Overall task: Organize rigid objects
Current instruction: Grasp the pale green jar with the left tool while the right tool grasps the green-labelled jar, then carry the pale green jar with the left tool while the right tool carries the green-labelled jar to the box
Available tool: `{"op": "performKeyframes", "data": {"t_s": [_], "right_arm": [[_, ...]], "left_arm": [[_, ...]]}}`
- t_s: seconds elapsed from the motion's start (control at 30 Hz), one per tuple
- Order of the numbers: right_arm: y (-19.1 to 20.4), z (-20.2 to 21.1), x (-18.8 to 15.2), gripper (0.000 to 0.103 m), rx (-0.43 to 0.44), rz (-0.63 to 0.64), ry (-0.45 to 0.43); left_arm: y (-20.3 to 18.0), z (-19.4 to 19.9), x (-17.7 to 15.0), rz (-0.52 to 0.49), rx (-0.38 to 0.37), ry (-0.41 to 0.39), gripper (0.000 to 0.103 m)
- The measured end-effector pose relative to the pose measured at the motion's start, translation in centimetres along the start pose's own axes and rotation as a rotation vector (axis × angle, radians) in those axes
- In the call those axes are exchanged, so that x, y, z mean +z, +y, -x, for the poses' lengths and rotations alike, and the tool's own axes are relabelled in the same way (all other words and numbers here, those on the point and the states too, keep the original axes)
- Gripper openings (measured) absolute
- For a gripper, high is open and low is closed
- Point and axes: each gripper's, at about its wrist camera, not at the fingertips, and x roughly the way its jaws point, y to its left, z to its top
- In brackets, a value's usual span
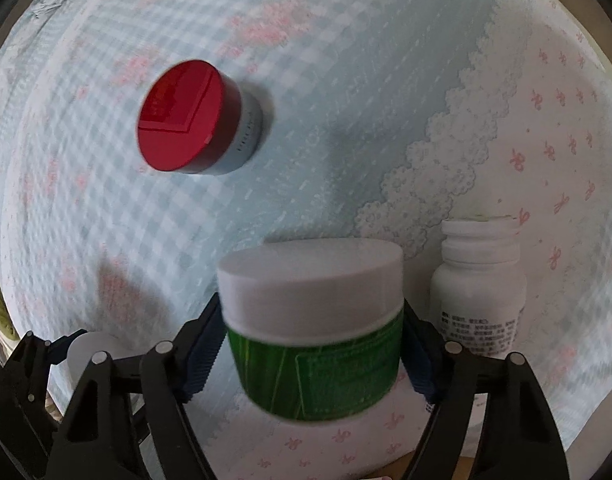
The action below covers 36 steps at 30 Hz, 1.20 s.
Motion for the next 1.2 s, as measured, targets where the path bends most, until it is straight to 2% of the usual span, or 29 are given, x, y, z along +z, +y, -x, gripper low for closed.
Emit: {"op": "performKeyframes", "data": {"t_s": [0.03, 0.07, 0.37, 0.43, 0.5, 0.9, 1.13, 1.2], "right_arm": [[-0.1, -0.2, 0.1, 0.068, -0.013, -0.001, 0.002], [-0.1, -0.3, 0.1, 0.068, -0.014, -0.001, 0.001], [-0.1, -0.3, 0.1, 0.067, -0.021, -0.018, -0.014], [0.3, 0.1, -0.2, 0.067, -0.010, -0.030, -0.017], [0.7, 0.4, -0.7, 0.067, -0.019, -0.031, -0.022], [4.1, 3.6, -6.1, 0.067, 0.006, -0.091, -0.091], [6.0, 8.5, -10.8, 0.067, 0.044, -0.165, -0.186], [5.0, 10.5, -11.8, 0.067, 0.057, -0.187, -0.213]], "left_arm": [[-0.2, -0.3, -0.1, -0.006, 0.001, 0.005, 0.073], [-0.5, -0.5, -0.2, -0.017, 0.008, 0.008, 0.072], [-1.9, -0.3, -0.8, -0.041, 0.005, -0.016, 0.072], [0.1, 0.4, -1.6, -0.038, 0.007, -0.022, 0.072], [0.4, 0.8, -2.0, -0.029, 0.006, -0.030, 0.071], [2.8, 5.1, -5.7, 0.013, -0.027, -0.109, 0.071], [2.9, 10.2, -7.7, -0.001, -0.071, -0.192, 0.071], [2.6, 12.0, -7.7, -0.015, -0.083, -0.217, 0.071]]}}
